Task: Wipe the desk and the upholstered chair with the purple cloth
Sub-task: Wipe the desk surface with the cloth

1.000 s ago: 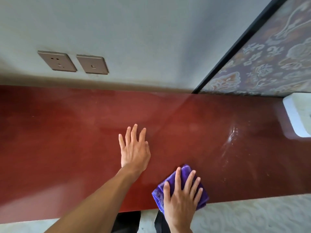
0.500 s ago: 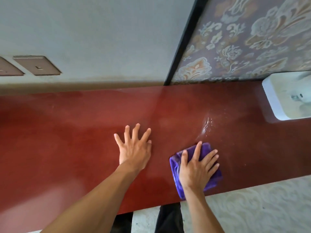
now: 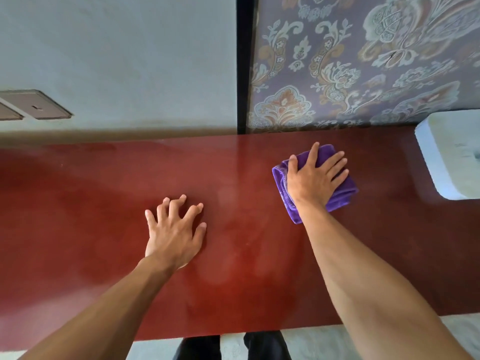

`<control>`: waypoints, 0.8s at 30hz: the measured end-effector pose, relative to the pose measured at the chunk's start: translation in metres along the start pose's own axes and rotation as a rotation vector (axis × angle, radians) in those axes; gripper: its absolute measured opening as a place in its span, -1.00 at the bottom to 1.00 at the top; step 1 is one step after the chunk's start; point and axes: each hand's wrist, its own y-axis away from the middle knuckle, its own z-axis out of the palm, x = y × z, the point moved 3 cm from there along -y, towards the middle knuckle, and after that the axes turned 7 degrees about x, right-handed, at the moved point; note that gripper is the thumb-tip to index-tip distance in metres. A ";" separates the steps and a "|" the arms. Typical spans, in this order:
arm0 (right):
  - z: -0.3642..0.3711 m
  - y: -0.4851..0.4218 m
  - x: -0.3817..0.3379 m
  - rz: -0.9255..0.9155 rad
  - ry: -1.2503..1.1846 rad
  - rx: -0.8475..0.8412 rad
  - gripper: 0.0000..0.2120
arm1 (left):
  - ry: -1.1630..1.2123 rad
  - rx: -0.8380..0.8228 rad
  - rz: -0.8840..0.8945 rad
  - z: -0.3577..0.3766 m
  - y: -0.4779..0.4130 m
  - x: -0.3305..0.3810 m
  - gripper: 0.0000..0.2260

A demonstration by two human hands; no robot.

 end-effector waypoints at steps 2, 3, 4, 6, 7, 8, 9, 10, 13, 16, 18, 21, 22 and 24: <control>-0.001 0.004 -0.001 -0.043 0.001 0.004 -0.27 | 0.013 0.006 -0.010 0.000 -0.001 0.000 -0.58; -0.003 0.011 0.000 -0.070 0.002 -0.001 -0.28 | 0.025 0.005 -0.017 -0.001 -0.002 0.000 -0.58; -0.005 0.023 0.002 -0.102 0.008 -0.005 -0.29 | 0.032 -0.003 -0.021 -0.002 -0.002 0.000 -0.58; -0.008 0.059 0.004 -0.167 0.027 -0.009 -0.31 | 0.035 -0.037 -0.029 -0.004 -0.003 0.001 -0.57; -0.011 0.081 0.005 -0.189 0.032 -0.013 -0.31 | 0.038 -0.060 -0.033 -0.005 -0.004 0.001 -0.56; -0.013 0.106 0.005 -0.204 0.033 -0.018 -0.32 | 0.043 -0.085 -0.033 -0.007 -0.004 0.002 -0.55; -0.015 0.132 0.004 -0.216 0.032 -0.024 -0.32 | 0.051 -0.108 -0.030 -0.009 -0.004 0.002 -0.55; -0.015 0.159 0.000 -0.228 0.029 -0.034 -0.32 | 0.063 -0.130 -0.025 -0.011 -0.005 0.002 -0.55; -0.014 0.238 -0.022 -0.323 0.019 -0.117 -0.30 | 0.101 -0.195 0.001 -0.021 -0.007 -0.003 -0.58; -0.011 0.291 -0.041 -0.405 0.036 -0.197 -0.29 | 0.145 -0.233 0.029 -0.030 -0.007 -0.009 -0.59; -0.007 0.294 -0.046 -0.374 0.042 -0.191 -0.29 | 0.197 -0.219 0.017 -0.034 -0.007 -0.012 -0.59; 0.003 0.271 -0.060 -0.389 0.036 -0.131 -0.31 | 0.349 -0.140 -0.092 -0.036 -0.009 -0.020 -0.60; 0.006 0.261 -0.070 -0.404 0.033 -0.117 -0.31 | 0.416 -0.098 -0.173 -0.037 -0.010 -0.025 -0.61; 0.011 0.236 -0.095 -0.429 0.027 -0.084 -0.32 | 0.498 -0.009 -0.320 -0.036 -0.010 -0.037 -0.63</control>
